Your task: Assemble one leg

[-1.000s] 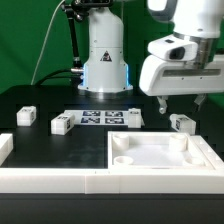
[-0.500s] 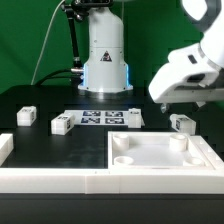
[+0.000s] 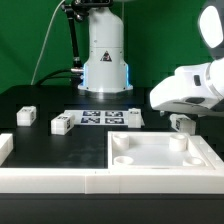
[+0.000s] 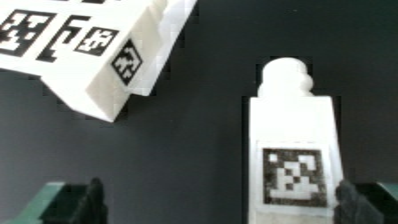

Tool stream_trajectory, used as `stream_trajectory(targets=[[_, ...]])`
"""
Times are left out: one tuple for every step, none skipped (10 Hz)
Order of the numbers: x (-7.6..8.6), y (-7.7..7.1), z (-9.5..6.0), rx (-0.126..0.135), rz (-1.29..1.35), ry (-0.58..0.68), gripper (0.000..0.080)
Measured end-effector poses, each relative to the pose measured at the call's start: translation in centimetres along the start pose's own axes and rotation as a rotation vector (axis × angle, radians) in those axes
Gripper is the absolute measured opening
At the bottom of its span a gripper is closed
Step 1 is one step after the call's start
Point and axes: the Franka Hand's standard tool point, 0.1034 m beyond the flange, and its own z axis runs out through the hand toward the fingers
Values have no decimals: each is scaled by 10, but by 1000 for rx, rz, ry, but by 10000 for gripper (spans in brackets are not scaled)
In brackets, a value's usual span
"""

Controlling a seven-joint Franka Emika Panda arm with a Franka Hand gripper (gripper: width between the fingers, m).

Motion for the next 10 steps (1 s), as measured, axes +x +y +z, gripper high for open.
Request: stream_trajectory(targets=[[0,0,0,9,9,-4,649],[0,-1,0,9,14,-4,649],[-1,-3,0,7,18,-3,649],[-1,-2,0,6,17,-3,649],[-1,-2,0,7,18,-3,649],[-1,-2,0,7,18,-3,649],[-1,-2,0,7,18,-3,649],[-1,0,1,13,-24,-8,649],[-3,-4,1,32,-13,-13,649],[-6,-13,1,65,1,-23,649]])
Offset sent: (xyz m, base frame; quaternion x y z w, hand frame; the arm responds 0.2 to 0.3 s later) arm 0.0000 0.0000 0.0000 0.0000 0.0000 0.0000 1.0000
